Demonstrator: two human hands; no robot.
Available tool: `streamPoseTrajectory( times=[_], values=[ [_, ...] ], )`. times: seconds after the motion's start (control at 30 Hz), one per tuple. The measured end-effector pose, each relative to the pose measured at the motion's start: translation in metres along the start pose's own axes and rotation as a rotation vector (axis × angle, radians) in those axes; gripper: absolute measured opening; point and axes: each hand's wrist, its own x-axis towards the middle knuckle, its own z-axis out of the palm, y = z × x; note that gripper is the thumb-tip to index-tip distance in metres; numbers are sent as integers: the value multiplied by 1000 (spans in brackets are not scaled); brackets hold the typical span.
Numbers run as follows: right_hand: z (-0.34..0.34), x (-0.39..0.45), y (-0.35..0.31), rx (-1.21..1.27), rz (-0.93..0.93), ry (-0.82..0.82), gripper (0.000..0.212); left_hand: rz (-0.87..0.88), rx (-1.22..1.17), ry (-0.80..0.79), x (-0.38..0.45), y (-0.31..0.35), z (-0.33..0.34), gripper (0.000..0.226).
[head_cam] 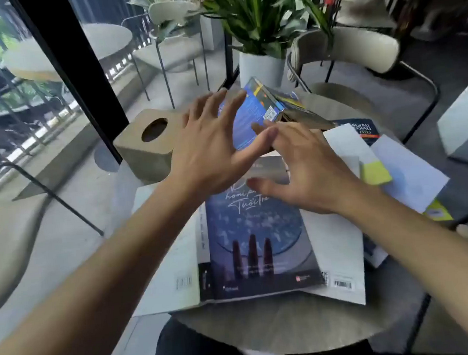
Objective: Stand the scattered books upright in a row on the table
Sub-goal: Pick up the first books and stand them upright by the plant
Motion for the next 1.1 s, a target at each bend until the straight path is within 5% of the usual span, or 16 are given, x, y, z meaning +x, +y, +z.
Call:
streamPoseTrajectory(
  times=[0.53, 0.73, 0.93, 1.1],
  values=[
    [33, -59, -47, -226, 164, -105, 119, -322, 135, -223, -74, -16, -22, 91],
    [36, -71, -51, -274, 184, -154, 112, -395, 220, -306, -77, -10, -20, 87],
    [43, -73, -47, -299, 192, -164, 116, -485, 271, -382, -74, -5, -18, 41],
    [49, -74, -52, -290, 179, -166, 113, -498, 150, -289, -77, -2, -20, 23]
  ],
)
